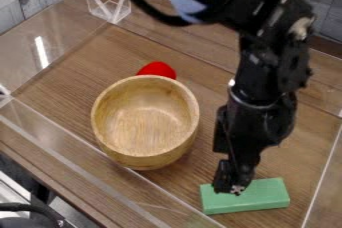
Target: Put the green stick in the brown bowl
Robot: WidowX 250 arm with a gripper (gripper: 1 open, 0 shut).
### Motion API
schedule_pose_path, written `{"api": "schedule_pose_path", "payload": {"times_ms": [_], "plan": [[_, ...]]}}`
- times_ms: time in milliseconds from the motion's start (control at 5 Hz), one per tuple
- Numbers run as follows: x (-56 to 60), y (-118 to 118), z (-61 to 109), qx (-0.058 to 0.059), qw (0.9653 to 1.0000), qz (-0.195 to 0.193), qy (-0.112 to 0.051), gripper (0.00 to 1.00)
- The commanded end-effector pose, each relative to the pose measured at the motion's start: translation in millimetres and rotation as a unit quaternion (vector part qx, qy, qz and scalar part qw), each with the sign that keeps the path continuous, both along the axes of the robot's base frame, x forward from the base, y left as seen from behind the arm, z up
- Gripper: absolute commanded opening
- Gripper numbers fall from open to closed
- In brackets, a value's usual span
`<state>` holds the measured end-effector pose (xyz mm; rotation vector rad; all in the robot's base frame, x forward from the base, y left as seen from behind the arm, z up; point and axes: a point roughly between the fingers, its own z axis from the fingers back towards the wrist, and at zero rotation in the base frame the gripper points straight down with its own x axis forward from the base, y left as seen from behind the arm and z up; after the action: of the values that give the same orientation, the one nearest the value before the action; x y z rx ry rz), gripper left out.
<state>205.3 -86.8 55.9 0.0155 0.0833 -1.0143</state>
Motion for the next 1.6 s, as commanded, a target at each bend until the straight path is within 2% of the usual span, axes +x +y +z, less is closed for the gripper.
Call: {"api": "schedule_pose_path", "payload": {"times_ms": [0,400,800,1200,1400], "plan": [[6.4,4,10.4,-0.010,0.9991,0.025,-0.033,1.00],[3.7,15,-15.5,-0.012,0.9991,0.015,-0.039,1.00],[-4.0,7,-12.6,-0.004,0.9966,0.066,-0.050,1.00],[-2.8,-15,-11.3,-0.003,0.9971,0.036,-0.066,1.00],[0.4,-12,-18.3,-0.010,0.9952,0.064,-0.074,1.00]]}}
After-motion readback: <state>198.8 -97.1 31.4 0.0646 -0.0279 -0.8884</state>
